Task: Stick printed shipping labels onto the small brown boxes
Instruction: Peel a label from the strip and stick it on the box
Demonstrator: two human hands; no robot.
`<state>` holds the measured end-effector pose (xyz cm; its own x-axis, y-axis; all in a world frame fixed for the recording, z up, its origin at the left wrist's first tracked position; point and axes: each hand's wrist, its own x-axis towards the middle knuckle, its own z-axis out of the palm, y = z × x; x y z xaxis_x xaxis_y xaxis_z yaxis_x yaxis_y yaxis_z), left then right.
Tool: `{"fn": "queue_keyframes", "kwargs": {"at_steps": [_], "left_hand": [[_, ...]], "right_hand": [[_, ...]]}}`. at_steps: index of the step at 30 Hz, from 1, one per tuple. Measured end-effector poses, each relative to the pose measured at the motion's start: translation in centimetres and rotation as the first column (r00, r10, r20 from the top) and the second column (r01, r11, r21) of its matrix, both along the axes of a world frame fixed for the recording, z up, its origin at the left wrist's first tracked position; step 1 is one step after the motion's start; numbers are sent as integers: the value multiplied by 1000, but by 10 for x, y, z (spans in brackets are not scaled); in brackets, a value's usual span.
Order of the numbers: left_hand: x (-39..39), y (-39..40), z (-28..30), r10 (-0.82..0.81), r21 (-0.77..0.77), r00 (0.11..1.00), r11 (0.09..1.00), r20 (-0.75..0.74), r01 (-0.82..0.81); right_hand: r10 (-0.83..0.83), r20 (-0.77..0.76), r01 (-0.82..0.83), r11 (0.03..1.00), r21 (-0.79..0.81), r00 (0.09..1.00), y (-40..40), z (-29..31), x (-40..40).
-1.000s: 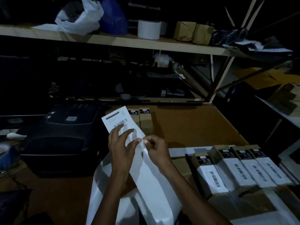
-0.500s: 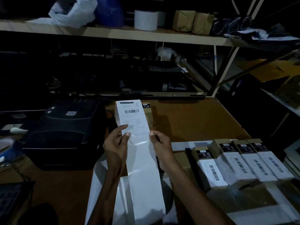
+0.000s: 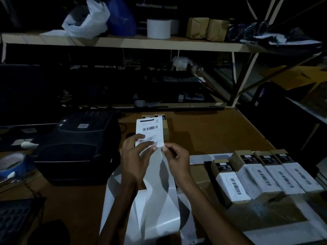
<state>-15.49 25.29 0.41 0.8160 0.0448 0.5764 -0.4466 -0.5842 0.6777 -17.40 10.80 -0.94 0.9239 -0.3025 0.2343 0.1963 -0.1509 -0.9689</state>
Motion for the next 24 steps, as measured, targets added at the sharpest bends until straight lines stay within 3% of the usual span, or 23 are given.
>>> {"fn": "queue_keyframes", "kwargs": {"at_steps": [3,9,14,21,24], "left_hand": [[0,0,0,-57,128,997,990,50,51],[0,5,1,-43,267,986,964,159,-1],[-4,5,3,-116,361,965,932,236,23],[-6,6,1,-164,392,972,916,167,87],[-7,7,1,-153,334,984,935,86,117]], "right_hand": [[37,62,-34,998,-47,997,1,0,-1],[87,91,-80,993,-83,992,1,-5,-5],[48,112,-33,991,-129,993,1,-5,-6],[66,146,-37,981,-192,987,0,-5,-9],[74,128,-47,979,-200,989,0,-10,-10]]}}
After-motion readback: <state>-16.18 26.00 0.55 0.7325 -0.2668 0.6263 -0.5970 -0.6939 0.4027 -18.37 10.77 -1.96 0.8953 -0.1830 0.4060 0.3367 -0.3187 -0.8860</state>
